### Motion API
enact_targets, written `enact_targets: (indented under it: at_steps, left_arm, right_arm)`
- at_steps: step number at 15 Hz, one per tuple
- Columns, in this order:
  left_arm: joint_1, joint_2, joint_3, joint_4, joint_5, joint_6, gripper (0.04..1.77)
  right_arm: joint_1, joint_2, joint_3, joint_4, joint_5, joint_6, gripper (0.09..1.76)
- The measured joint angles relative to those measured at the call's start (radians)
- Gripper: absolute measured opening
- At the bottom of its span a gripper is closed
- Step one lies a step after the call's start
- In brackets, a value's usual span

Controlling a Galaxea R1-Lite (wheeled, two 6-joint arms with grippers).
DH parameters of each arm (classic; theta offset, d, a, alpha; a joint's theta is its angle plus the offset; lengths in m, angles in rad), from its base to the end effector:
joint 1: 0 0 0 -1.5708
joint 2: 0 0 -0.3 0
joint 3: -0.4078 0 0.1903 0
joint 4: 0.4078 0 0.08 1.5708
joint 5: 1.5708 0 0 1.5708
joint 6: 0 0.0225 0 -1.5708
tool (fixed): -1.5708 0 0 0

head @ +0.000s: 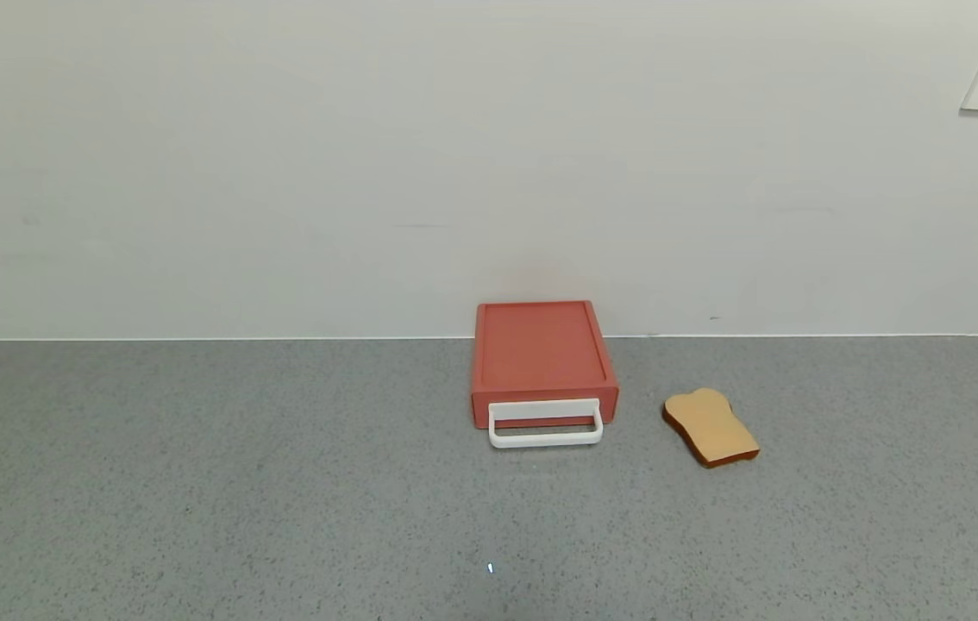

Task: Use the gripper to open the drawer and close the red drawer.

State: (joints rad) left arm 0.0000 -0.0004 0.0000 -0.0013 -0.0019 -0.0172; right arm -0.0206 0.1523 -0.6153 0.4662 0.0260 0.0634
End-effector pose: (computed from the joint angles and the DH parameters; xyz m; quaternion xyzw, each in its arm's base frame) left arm -0.0228 0.0000 0.0756 -0.0086 -0.0008 -0.0010 1.0000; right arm -0.0714 0.0021 0.1907 0.0317 0.0017 0.0026 0.9995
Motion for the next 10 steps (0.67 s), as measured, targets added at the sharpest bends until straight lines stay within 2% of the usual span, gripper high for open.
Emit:
enact_targets:
  at_steps: [5, 10]
  left_arm:
    - [0.0, 0.0, 0.0, 0.0, 0.001, 0.0, 1.72]
    - [0.0, 0.0, 0.0, 0.0, 0.001, 0.0, 1.72]
  right_arm:
    - [0.006, -0.107, 0.116, -0.055, -0.012, -0.001, 1.7]
    - [0.009, -0.136, 0.386, -0.295, -0.005, -0.051, 1.7]
